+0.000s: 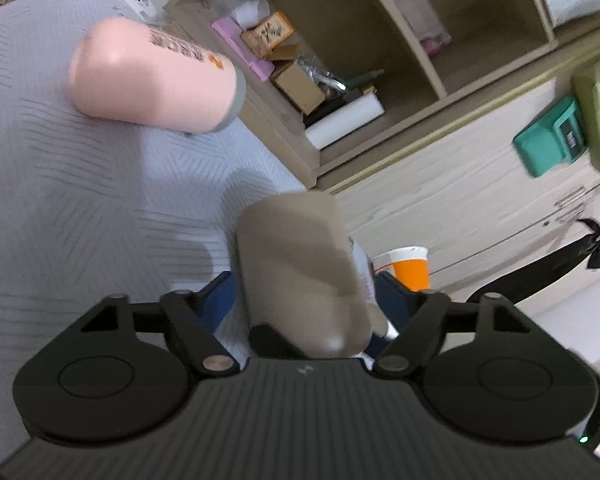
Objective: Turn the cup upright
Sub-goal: 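Close the right gripper on the beige tumbler's base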
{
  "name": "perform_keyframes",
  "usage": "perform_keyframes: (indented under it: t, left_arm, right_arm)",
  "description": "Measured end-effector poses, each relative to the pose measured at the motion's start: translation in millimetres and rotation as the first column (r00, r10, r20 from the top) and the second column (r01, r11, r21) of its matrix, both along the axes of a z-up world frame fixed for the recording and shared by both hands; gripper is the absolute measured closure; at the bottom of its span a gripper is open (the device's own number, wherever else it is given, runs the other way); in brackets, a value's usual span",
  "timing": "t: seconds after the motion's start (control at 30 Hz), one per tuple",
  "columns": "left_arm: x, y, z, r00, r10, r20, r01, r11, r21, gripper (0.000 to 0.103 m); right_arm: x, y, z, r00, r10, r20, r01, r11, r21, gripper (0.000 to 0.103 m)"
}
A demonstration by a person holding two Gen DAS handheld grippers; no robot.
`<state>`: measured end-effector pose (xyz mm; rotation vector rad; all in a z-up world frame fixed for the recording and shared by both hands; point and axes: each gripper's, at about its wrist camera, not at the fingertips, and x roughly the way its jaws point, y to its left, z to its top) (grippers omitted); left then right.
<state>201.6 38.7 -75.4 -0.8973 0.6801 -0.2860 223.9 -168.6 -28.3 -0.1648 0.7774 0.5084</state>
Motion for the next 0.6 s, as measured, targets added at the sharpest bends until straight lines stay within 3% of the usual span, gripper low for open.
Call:
perform_keyframes:
  t: [0.13,0.33,0.47,0.6]
  left_arm:
    - [-17,16,1,1.0,0.003,0.005,-0.003,1.0,-0.003,0.029]
    - [-33,40,-5,1.0,-0.01,-0.019,0.009,0.999,-0.048,0.029]
    - [-37,50,-14,0.999,-0.039,-0.029,0.036,0.994,-0.106,0.029]
    - [-37,53,-20,0.997,-0.06,-0.045,0.055,0.993,-0.109,0.029]
  right_arm:
    - [-17,5,3,1.0,0.006,-0.025,-0.006,0.999,0.033,0.021]
    - [-27,7,6,0.987,0.054,-0.153,-0.03,0.987,0.156,0.021]
    - [-32,10,5,0.976,0.047,-0.214,-0.006,0.982,0.189,0.021]
    - [-30,10,7,0.953,0.045,-0.299,0.024,0.974,0.224,0.021]
